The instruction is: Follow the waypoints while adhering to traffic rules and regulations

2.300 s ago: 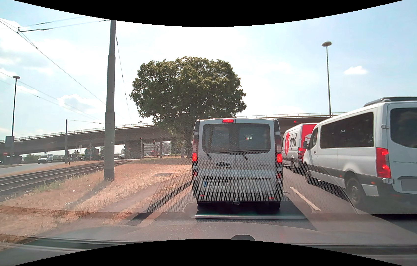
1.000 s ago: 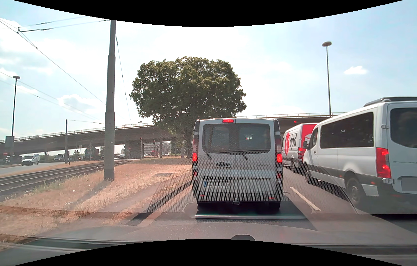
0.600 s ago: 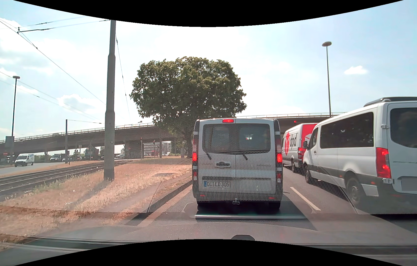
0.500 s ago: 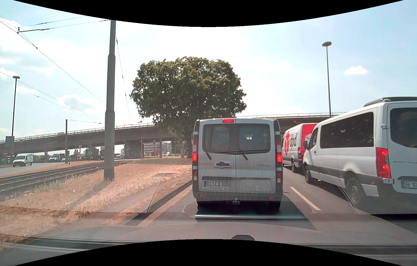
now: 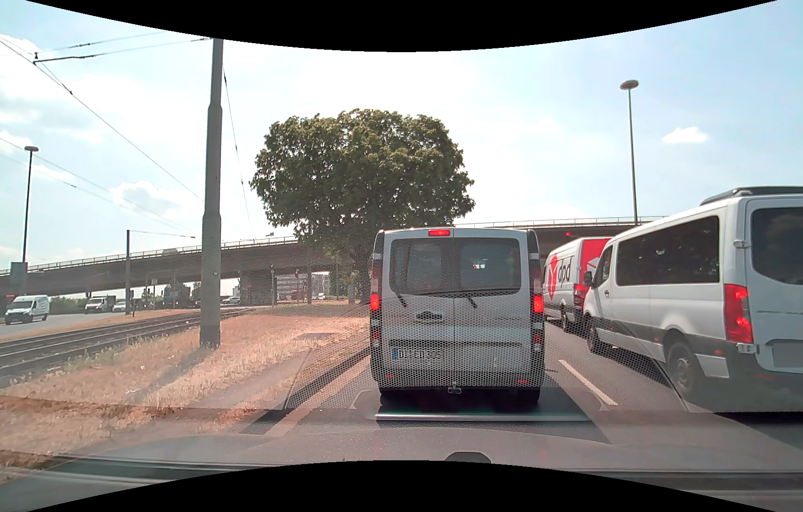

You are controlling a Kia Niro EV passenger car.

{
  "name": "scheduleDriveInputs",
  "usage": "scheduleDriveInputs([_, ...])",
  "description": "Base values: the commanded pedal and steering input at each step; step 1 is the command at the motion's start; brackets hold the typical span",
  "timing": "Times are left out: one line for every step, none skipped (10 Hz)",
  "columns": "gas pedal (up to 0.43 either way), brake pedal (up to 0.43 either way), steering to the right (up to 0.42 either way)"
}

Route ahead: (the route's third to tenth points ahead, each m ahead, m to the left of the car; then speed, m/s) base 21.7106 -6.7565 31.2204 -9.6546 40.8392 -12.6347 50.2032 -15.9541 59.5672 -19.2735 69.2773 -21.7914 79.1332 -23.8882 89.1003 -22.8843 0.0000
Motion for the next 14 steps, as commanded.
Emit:
scheduleDriveInputs([0.0,0.299,0.014])
scheduleDriveInputs([0.0,0.299,0.014])
scheduleDriveInputs([0.0,0.299,0.014])
scheduleDriveInputs([0.0,0.299,0.014])
scheduleDriveInputs([0.0,0.299,0.014])
scheduleDriveInputs([0.0,0.299,0.014])
scheduleDriveInputs([0.0,0.299,0.014])
scheduleDriveInputs([0.0,0.299,0.014])
scheduleDriveInputs([0.0,0.299,0.014])
scheduleDriveInputs([0.0,0.299,0.014])
scheduleDriveInputs([0.0,0.299,0.014])
scheduleDriveInputs([0.0,0.299,0.014])
scheduleDriveInputs([0.0,0.299,0.014])
scheduleDriveInputs([0.0,0.293,0.014])
